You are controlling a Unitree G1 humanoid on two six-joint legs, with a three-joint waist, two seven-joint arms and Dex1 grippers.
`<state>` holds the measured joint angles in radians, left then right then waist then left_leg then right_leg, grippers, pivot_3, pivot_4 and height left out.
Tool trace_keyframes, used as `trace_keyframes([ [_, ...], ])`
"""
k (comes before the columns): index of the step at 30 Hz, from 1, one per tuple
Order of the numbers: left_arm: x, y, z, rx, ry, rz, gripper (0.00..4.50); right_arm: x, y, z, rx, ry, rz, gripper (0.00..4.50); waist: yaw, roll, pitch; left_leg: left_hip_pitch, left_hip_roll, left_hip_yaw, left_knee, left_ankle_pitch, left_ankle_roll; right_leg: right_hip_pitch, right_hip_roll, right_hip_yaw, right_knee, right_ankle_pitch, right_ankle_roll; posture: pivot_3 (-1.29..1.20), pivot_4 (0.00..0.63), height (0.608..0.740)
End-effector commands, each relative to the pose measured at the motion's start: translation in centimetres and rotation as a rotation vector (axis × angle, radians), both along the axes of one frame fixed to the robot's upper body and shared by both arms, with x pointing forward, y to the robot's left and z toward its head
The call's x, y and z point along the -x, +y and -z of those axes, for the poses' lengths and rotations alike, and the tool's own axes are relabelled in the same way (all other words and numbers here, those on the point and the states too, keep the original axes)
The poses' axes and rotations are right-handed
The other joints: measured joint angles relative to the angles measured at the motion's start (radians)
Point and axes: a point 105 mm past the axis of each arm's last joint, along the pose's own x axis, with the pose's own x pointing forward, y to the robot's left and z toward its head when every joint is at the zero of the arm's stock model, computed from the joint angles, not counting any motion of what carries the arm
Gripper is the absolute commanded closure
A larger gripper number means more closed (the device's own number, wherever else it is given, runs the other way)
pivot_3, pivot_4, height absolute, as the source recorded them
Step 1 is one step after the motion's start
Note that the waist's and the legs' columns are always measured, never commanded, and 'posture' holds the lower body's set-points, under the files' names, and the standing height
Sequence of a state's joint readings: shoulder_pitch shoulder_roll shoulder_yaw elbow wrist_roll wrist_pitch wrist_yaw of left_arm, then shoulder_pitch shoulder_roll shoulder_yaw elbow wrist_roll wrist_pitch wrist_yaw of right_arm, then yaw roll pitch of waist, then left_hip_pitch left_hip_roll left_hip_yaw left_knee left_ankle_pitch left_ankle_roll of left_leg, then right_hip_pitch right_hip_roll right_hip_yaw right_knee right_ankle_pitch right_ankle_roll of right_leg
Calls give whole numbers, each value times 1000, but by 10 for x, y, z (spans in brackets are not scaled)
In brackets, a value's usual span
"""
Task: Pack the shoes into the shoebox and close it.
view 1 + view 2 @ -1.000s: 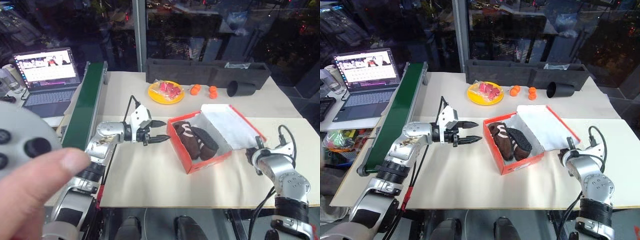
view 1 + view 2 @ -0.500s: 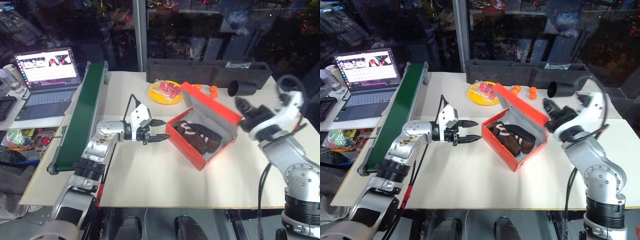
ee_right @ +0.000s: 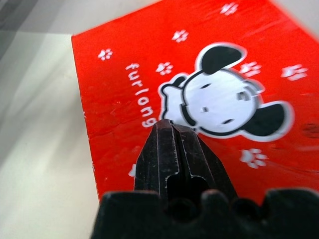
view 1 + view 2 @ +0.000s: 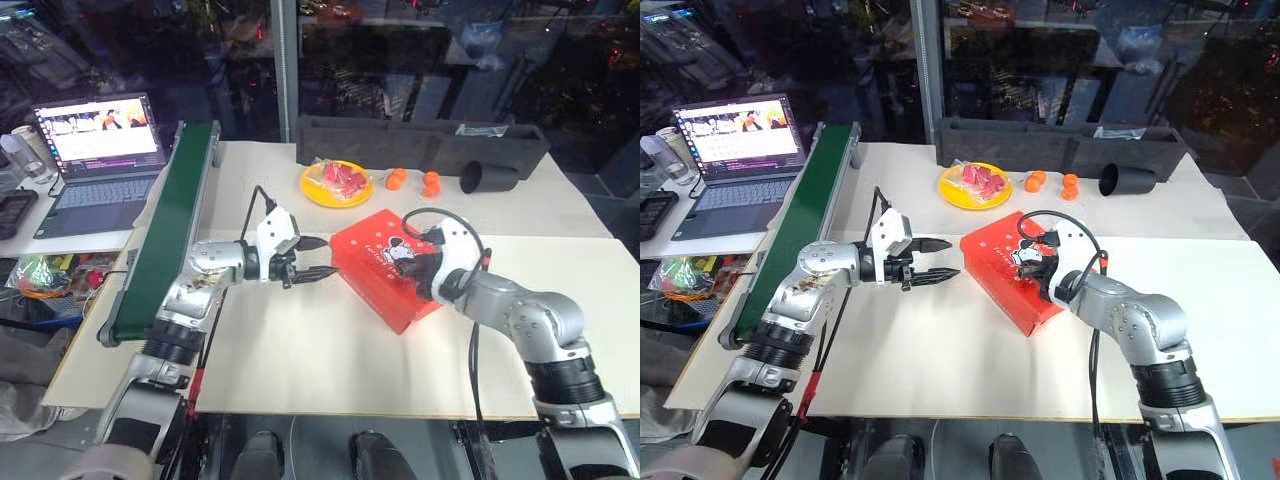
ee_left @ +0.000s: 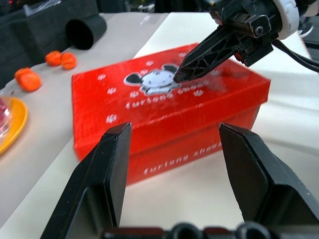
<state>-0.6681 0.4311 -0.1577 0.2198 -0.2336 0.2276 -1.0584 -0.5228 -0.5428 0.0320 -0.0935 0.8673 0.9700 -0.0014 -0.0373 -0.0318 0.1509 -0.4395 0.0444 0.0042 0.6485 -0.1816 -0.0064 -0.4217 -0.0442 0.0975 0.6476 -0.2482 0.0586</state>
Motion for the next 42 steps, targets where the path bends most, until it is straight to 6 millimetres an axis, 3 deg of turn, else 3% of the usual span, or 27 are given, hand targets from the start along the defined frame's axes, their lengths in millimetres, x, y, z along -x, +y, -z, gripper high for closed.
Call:
trace_keyframes([
  [1,2,2,-14,18,-47,-14,1524,-6,3,3,18,32,-9,4470,0,0,0,0,0,0,0,0,0,0,0,0,0,0,0,0,150,719],
  [5,5,4,-13,23,-45,-33,1524,-8,-1,19,38,106,9,4470,-2,0,0,0,0,0,0,0,0,0,0,0,0,0,0,0,150,719],
  [8,5,8,-10,29,-35,-66,1524,-8,-2,16,41,95,5,4470,-3,0,0,1,0,0,0,0,0,1,0,0,0,0,0,0,150,719],
  [11,4,11,-11,77,-18,-115,1524,-11,-4,-5,-7,19,18,4470,-3,0,0,1,0,0,0,0,0,1,0,0,1,0,0,0,150,719],
  [15,-4,25,-8,166,13,-277,1524,-13,-16,-60,-98,-214,72,4470,-2,0,0,0,0,0,0,0,0,0,0,0,1,0,0,0,150,719],
  [18,-17,41,-11,259,-1,-453,1524,-8,-39,-76,-64,-302,162,4470,1,0,0,0,0,-1,0,0,0,0,0,-1,1,0,0,0,150,719],
  [20,-25,55,-9,292,-13,-583,1524,-3,-63,-80,58,-379,249,4470,7,0,0,0,0,-1,0,0,0,0,0,-1,0,0,0,0,150,719],
  [25,-35,93,4,359,-16,-920,1524,13,-106,-65,429,-516,334,4470,20,0,0,0,-1,-1,0,0,0,0,-1,-1,0,0,0,0,150,719],
  [31,-32,110,21,344,-6,-1086,1524,22,-128,-62,434,-581,416,4470,12,0,0,2,-1,0,0,1,-1,0,-1,0,1,1,0,0,150,719],
  [34,-30,110,26,357,16,-1097,1524,24,-142,-51,444,-552,471,4470,17,0,0,3,-1,0,0,1,-2,2,0,0,1,1,0,0,150,719],
  [42,-29,104,23,389,15,-1063,1524,24,-154,-45,454,-537,547,4470,22,0,0,4,-1,0,0,1,-2,3,-1,0,1,1,0,0,150,719],
])
